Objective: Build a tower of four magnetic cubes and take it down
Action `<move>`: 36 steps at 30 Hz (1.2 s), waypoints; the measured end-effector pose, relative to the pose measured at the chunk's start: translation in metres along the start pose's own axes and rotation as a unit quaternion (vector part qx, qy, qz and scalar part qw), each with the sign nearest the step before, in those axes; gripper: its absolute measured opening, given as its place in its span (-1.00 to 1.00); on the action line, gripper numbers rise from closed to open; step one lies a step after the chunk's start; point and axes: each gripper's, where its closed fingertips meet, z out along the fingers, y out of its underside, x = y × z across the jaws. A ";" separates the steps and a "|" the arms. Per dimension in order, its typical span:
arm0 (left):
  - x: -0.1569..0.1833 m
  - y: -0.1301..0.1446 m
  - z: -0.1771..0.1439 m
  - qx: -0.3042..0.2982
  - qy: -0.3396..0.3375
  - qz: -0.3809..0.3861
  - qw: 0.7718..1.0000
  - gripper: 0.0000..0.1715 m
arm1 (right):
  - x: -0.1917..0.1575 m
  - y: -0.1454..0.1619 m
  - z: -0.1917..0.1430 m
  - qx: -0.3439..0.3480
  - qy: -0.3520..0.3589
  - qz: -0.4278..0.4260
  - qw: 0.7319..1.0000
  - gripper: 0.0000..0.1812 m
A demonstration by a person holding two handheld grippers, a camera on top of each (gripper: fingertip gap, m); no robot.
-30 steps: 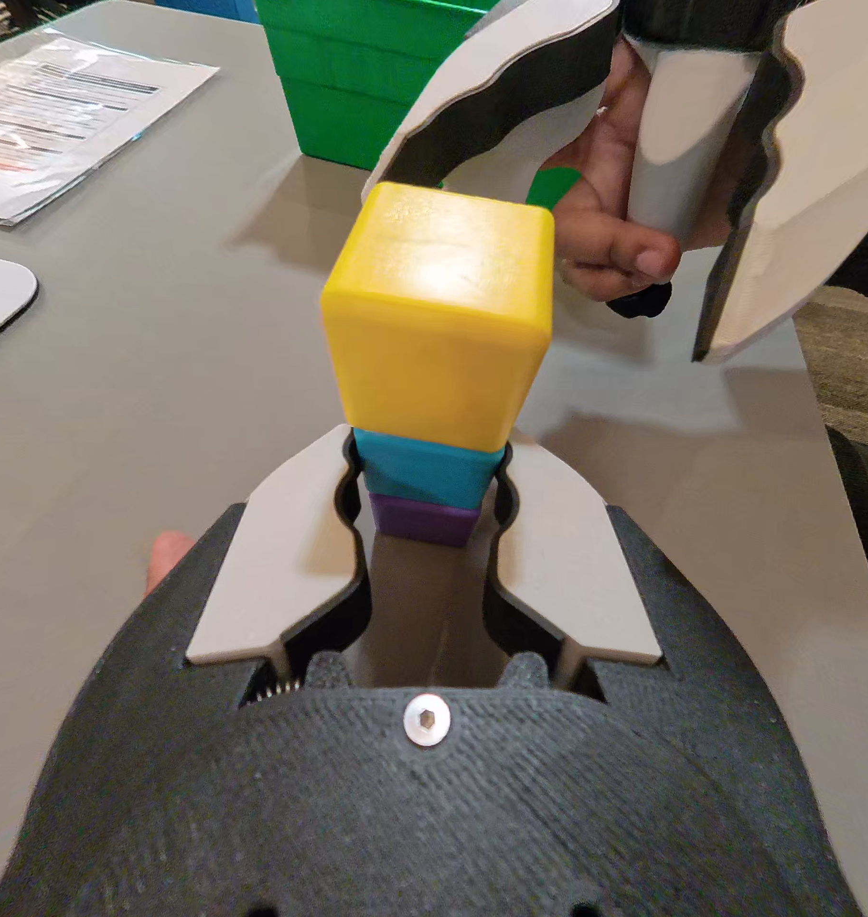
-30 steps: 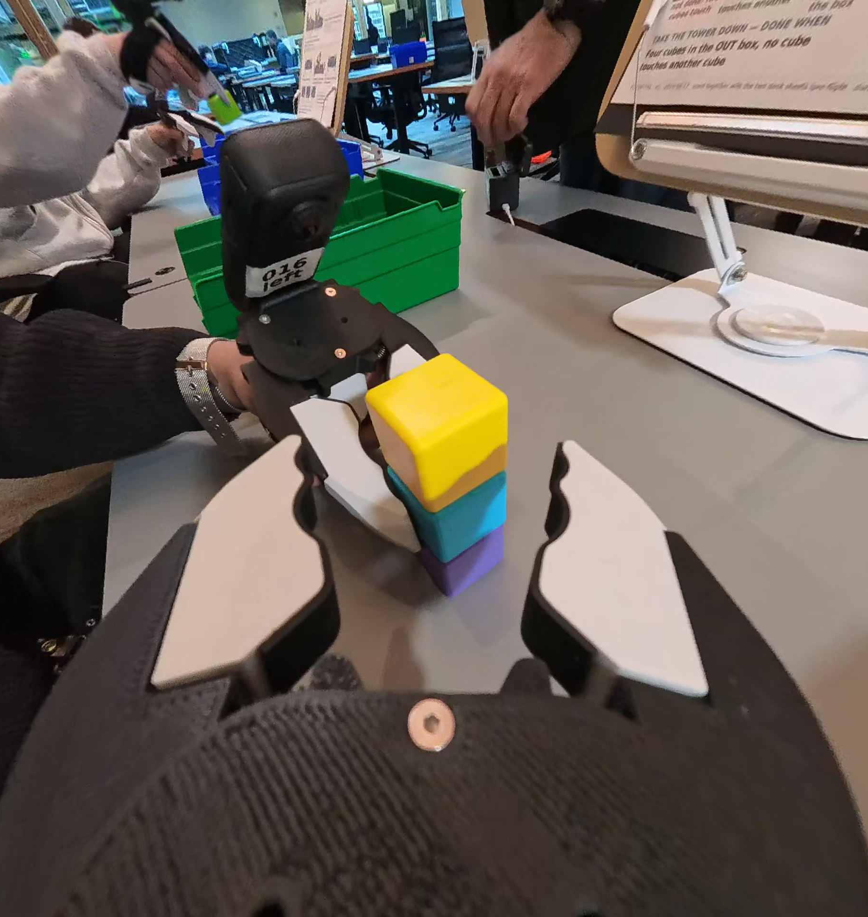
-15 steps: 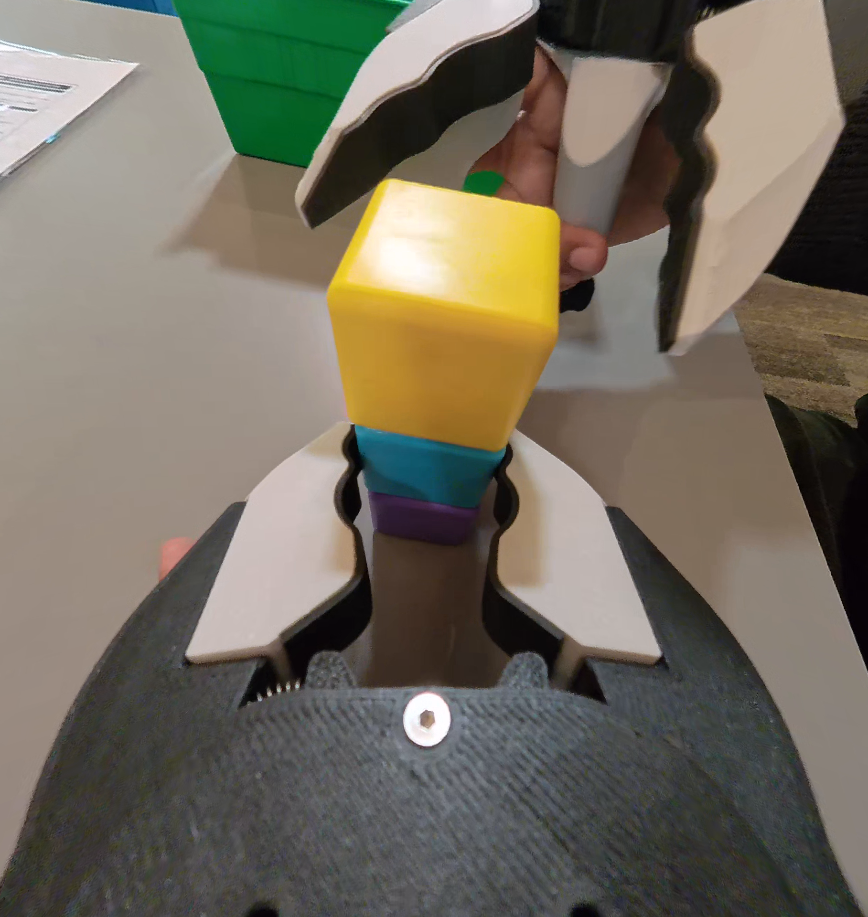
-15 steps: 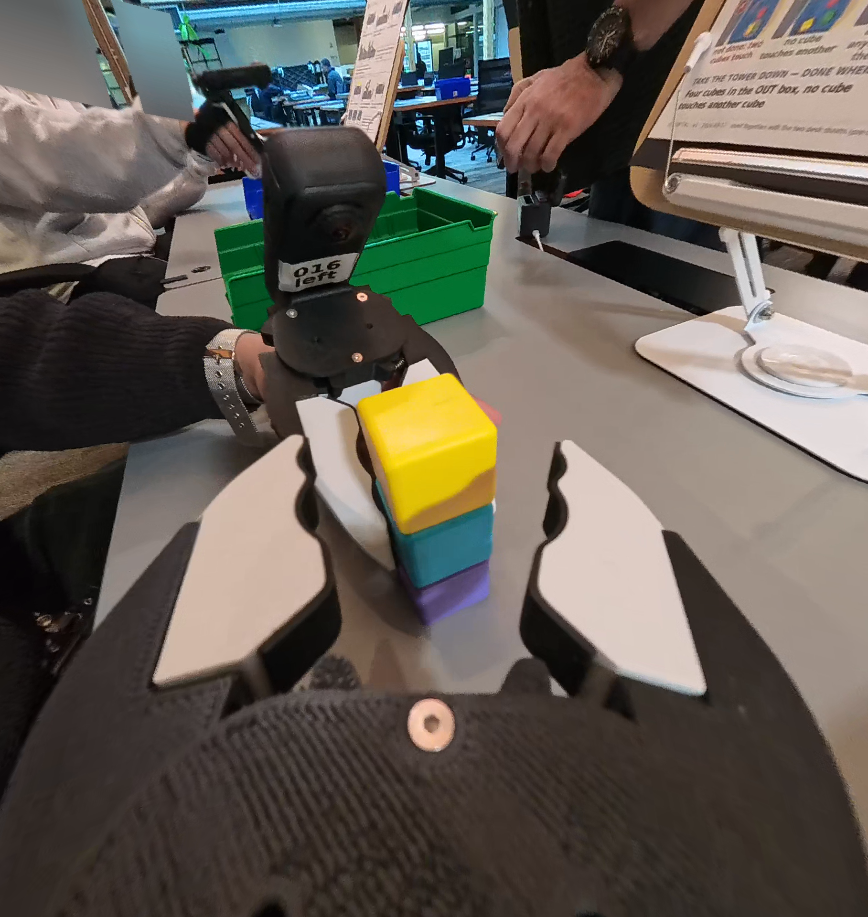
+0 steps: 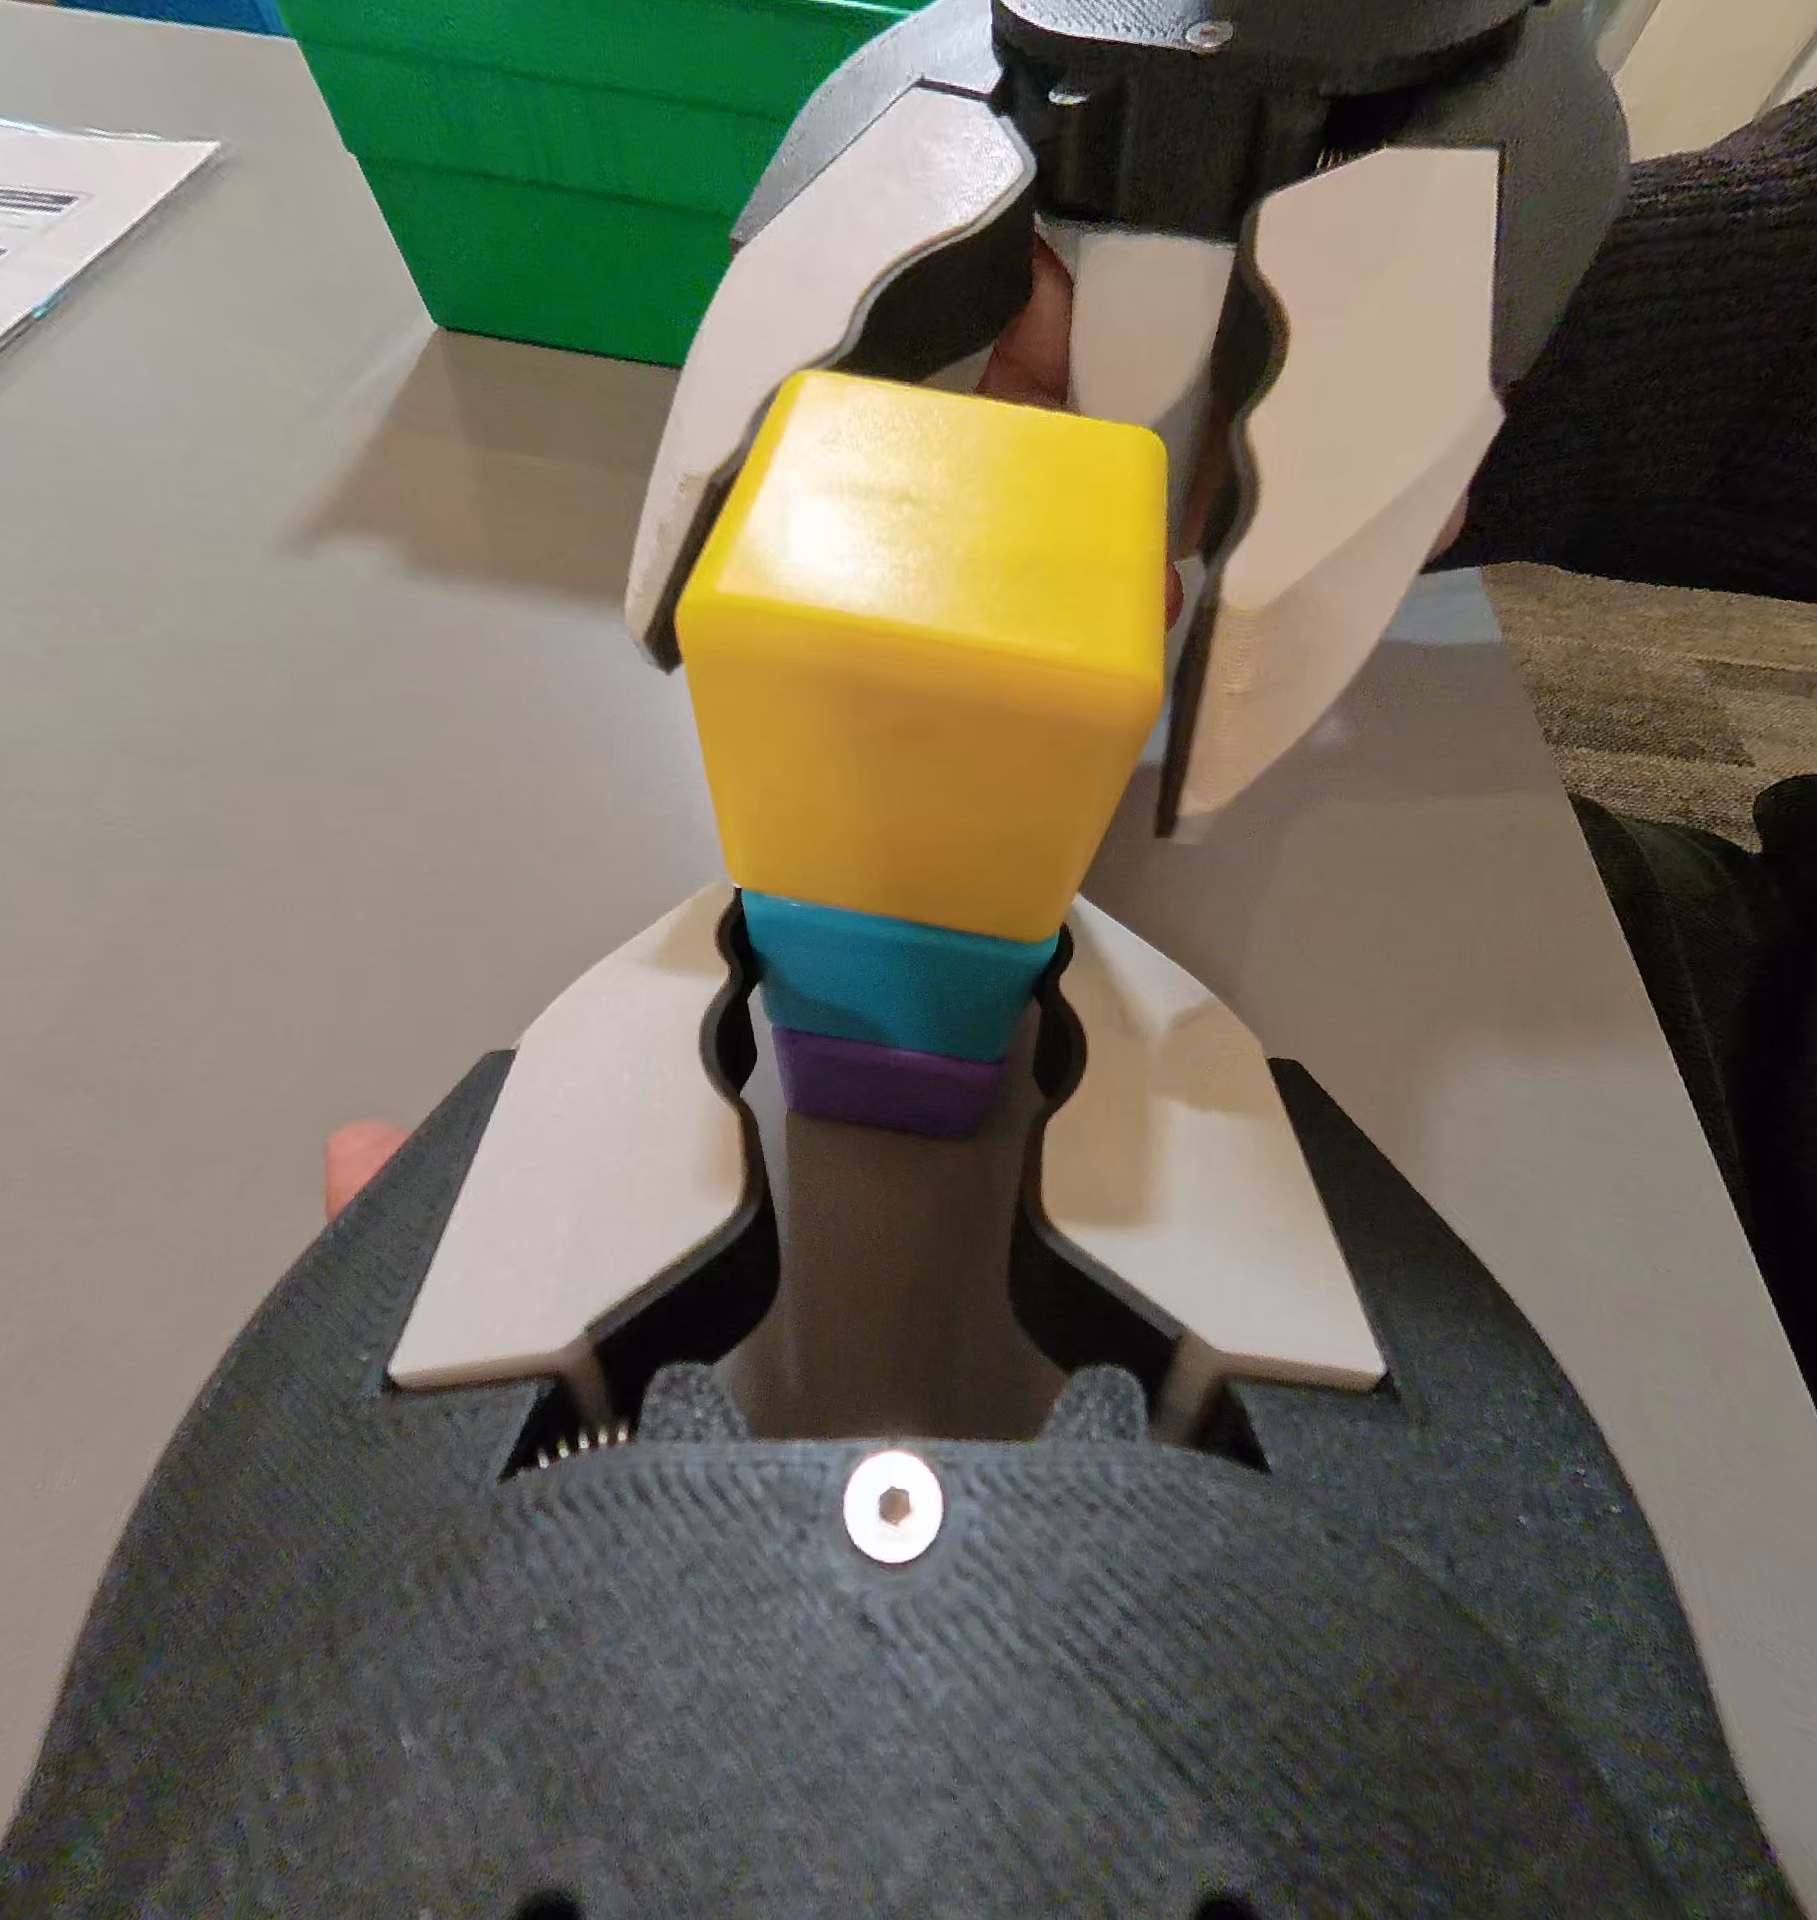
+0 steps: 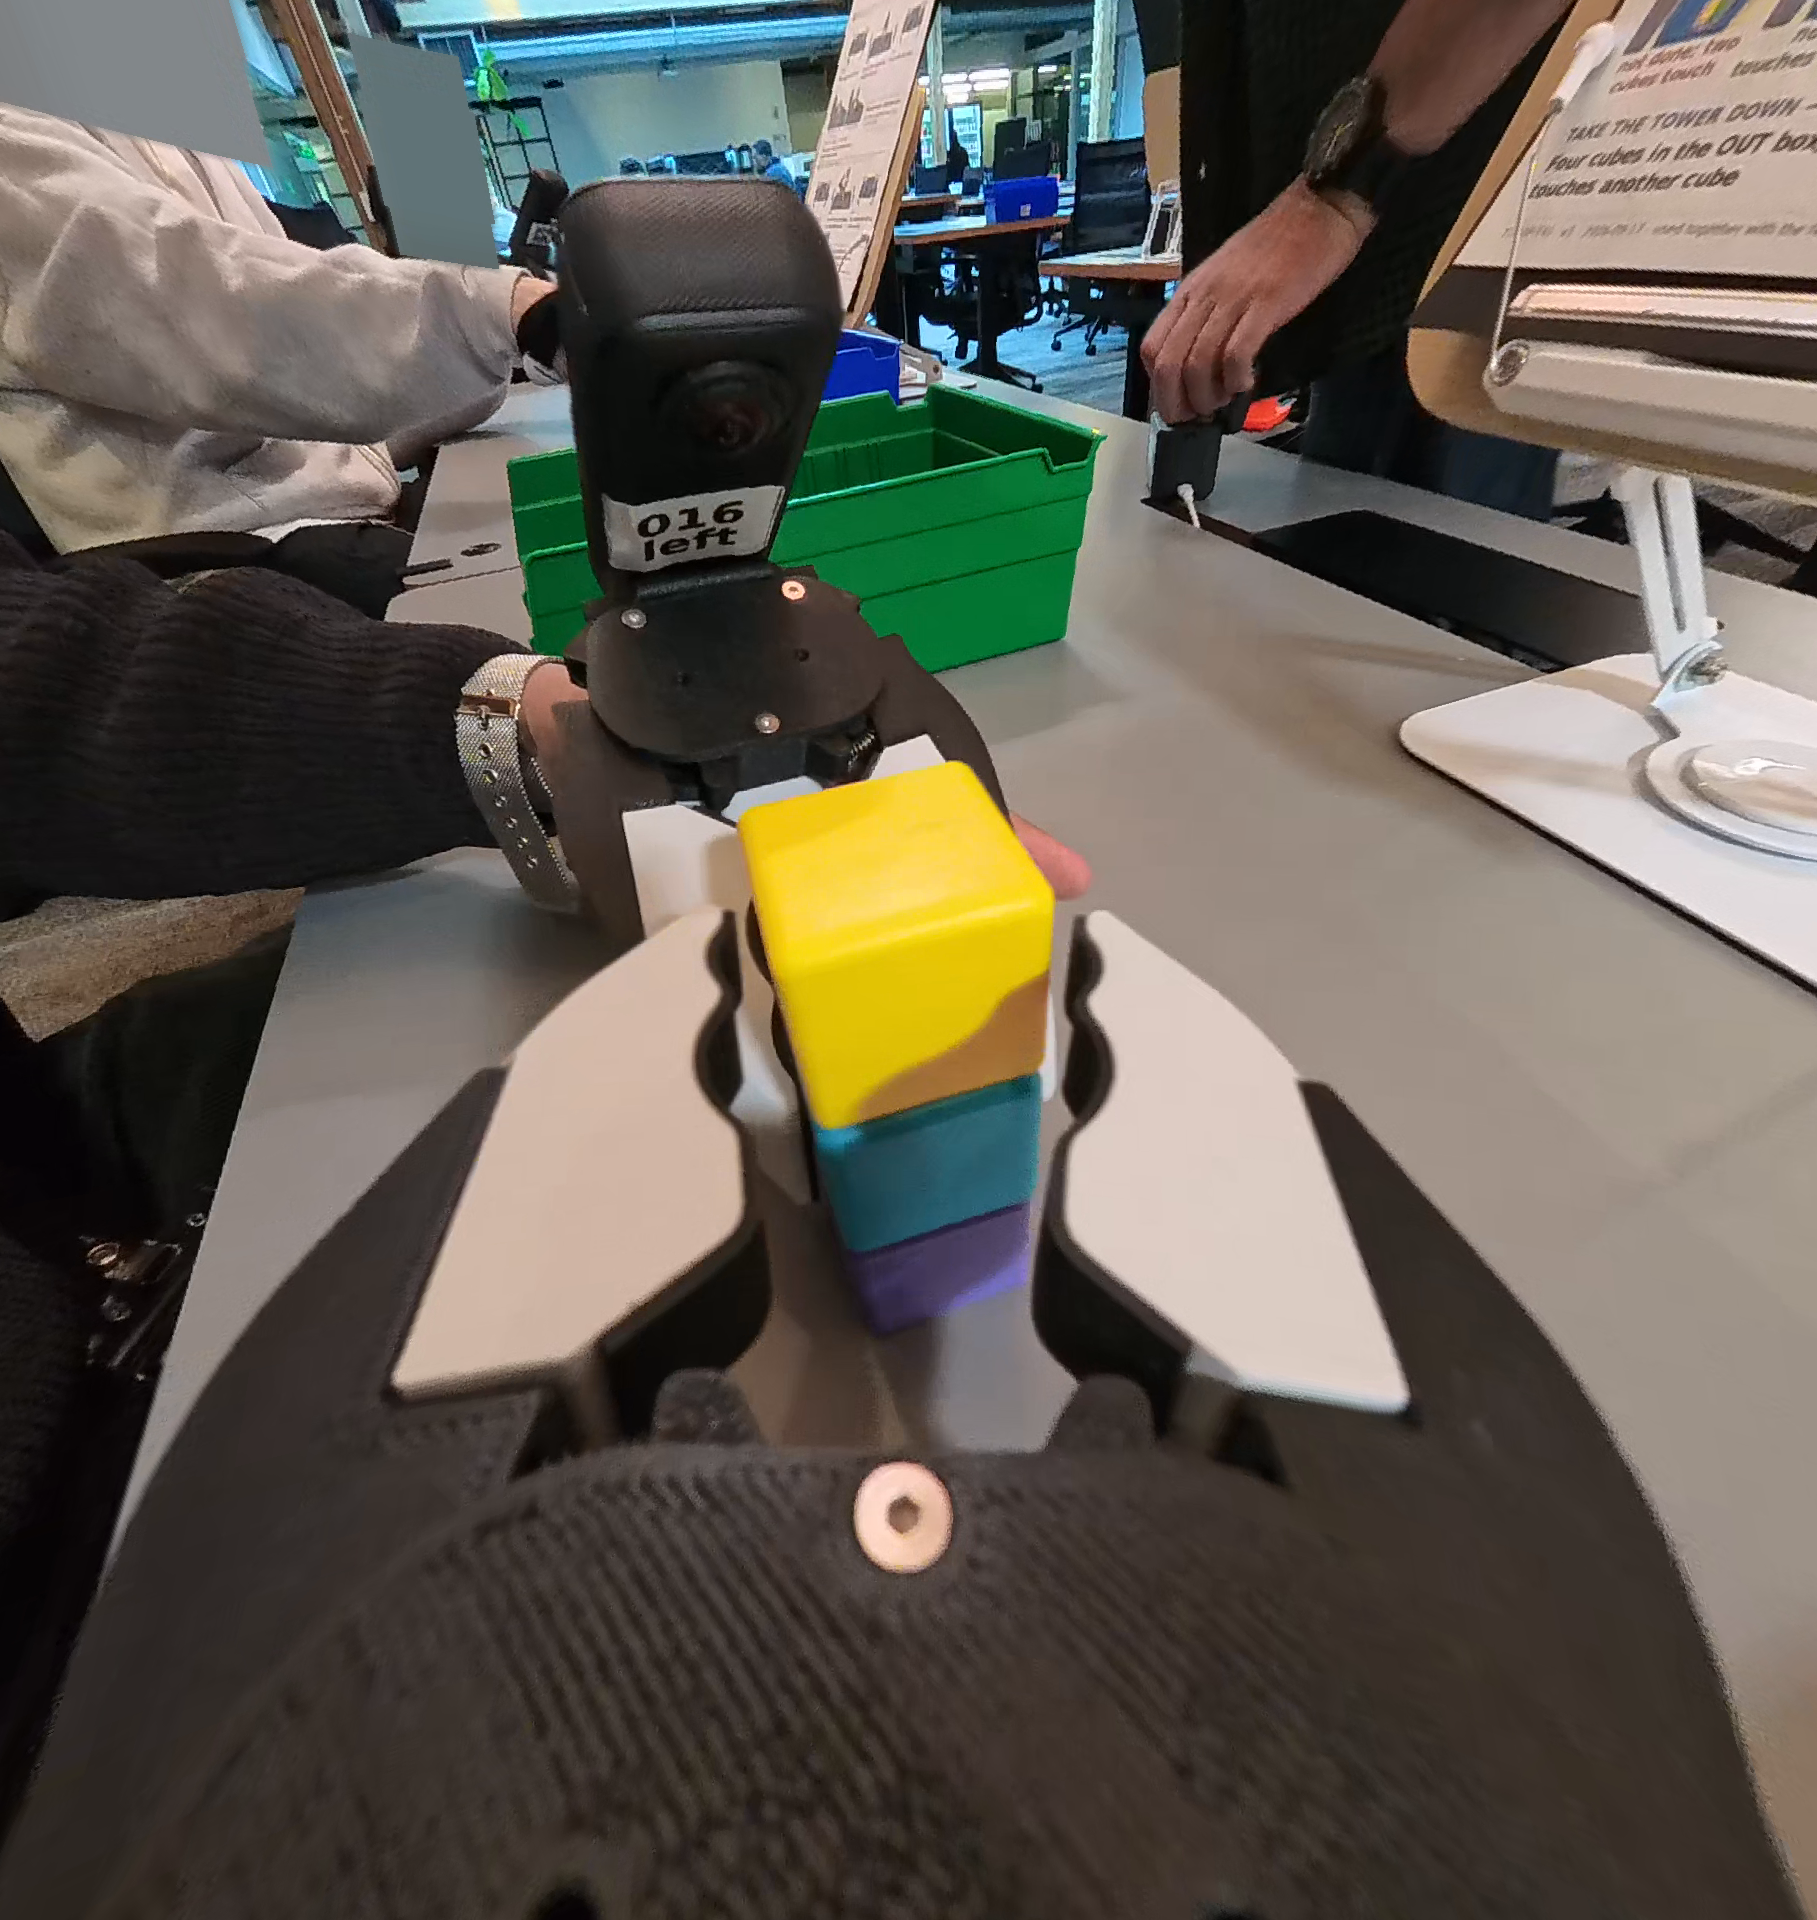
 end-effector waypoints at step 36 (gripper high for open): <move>0.001 0.001 0.000 -0.001 -0.007 0.008 1.000 -0.38 | 0.000 -0.002 -0.001 0.010 0.002 -0.009 1.000 -0.41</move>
